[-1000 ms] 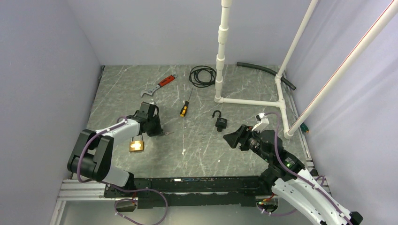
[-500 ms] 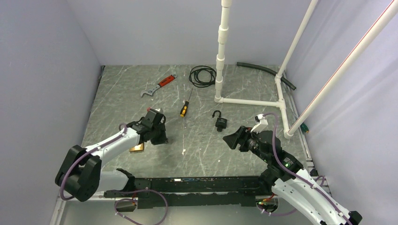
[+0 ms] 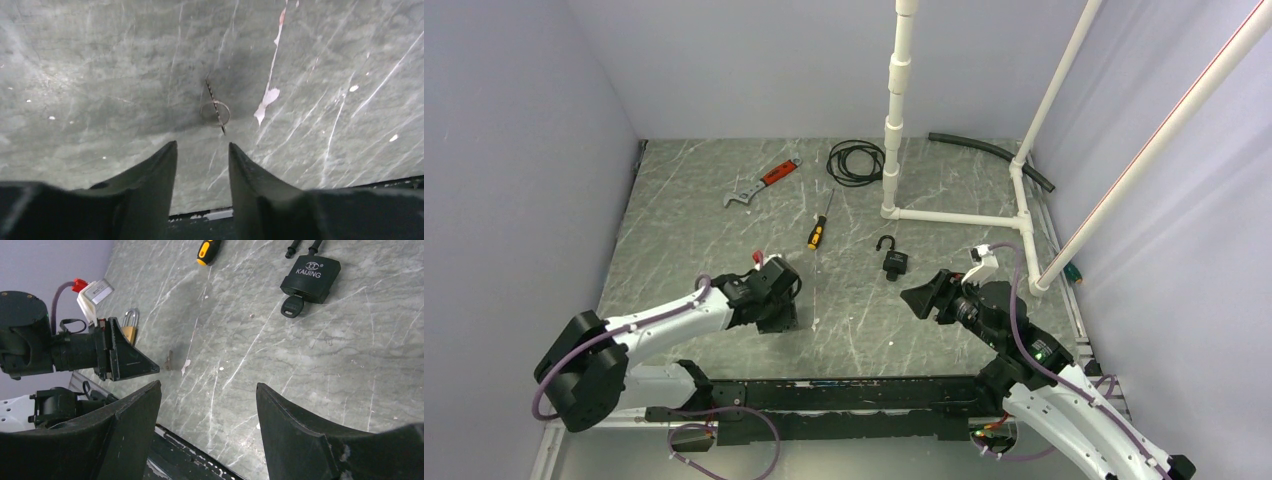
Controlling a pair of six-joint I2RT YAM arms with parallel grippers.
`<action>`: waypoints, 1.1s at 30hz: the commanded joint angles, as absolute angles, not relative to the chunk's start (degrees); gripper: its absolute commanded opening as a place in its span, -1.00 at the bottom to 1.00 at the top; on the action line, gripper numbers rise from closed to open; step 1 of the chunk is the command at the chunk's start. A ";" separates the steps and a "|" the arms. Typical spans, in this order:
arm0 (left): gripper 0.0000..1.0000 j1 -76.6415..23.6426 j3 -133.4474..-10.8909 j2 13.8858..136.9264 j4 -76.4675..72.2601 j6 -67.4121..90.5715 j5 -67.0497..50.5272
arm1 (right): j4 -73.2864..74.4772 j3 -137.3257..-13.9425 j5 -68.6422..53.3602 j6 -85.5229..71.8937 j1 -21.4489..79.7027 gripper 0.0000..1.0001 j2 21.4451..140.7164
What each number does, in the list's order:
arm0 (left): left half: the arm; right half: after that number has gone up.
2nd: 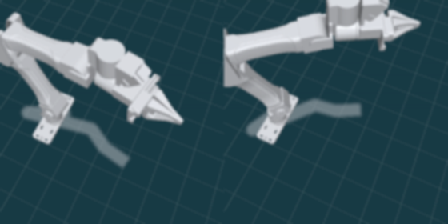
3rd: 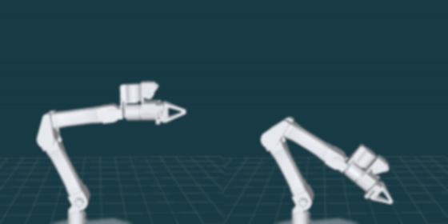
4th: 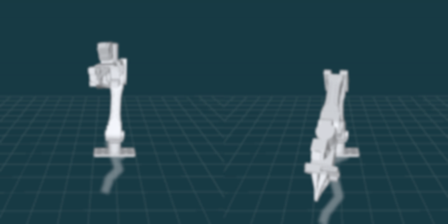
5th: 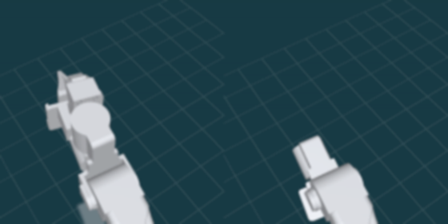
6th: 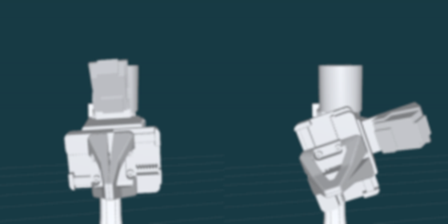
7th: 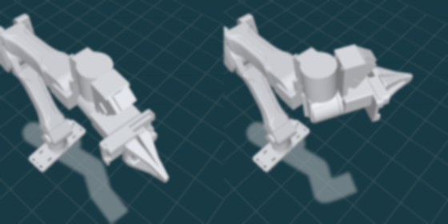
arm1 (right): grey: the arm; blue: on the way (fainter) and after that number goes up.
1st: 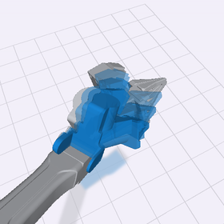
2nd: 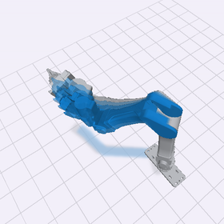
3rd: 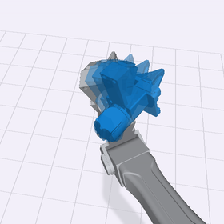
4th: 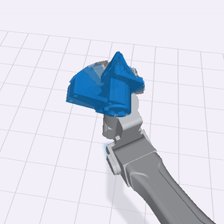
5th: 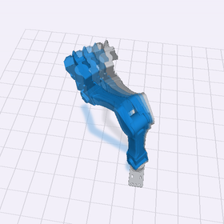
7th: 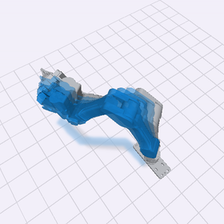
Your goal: Unlock with the key
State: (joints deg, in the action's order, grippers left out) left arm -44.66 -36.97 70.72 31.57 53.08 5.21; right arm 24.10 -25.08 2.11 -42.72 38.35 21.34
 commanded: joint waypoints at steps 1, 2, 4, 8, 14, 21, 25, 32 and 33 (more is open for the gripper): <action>0.07 -46.59 -36.95 67.11 35.97 56.81 10.23 | 23.38 -25.19 2.45 -43.23 38.43 0.44 21.05; 0.13 -46.87 -36.92 66.59 36.41 56.92 10.46 | 23.19 -25.10 2.25 -43.24 38.41 0.44 21.19; 0.21 -47.27 -37.11 65.38 37.20 57.19 11.05 | 23.12 -24.92 2.07 -43.40 38.41 0.44 21.29; 0.24 -47.53 -38.30 65.24 37.59 57.12 11.97 | 23.20 -24.79 2.03 -43.33 38.41 0.44 20.95; 0.13 -48.62 -43.70 72.38 39.82 58.25 14.90 | 23.38 -25.13 2.07 -43.07 38.40 0.44 21.15; 0.10 -49.63 -45.27 79.11 38.04 58.89 15.57 | 24.29 -25.44 2.32 -42.74 38.41 0.44 20.72; 0.18 -49.81 -44.71 80.03 36.09 57.64 14.33 | 24.84 -25.83 2.39 -42.46 38.41 0.44 20.68; 0.16 -49.96 -42.04 78.15 32.19 51.15 15.68 | 24.32 -25.36 2.24 -42.54 38.41 0.45 20.82; 0.14 -49.96 -42.00 78.60 32.32 50.98 15.95 | 24.19 -25.32 2.08 -42.60 38.39 0.45 20.91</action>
State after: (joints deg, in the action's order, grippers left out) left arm -49.69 -43.03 79.57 34.63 54.46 13.96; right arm 25.02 -24.69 2.07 -42.98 38.35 21.26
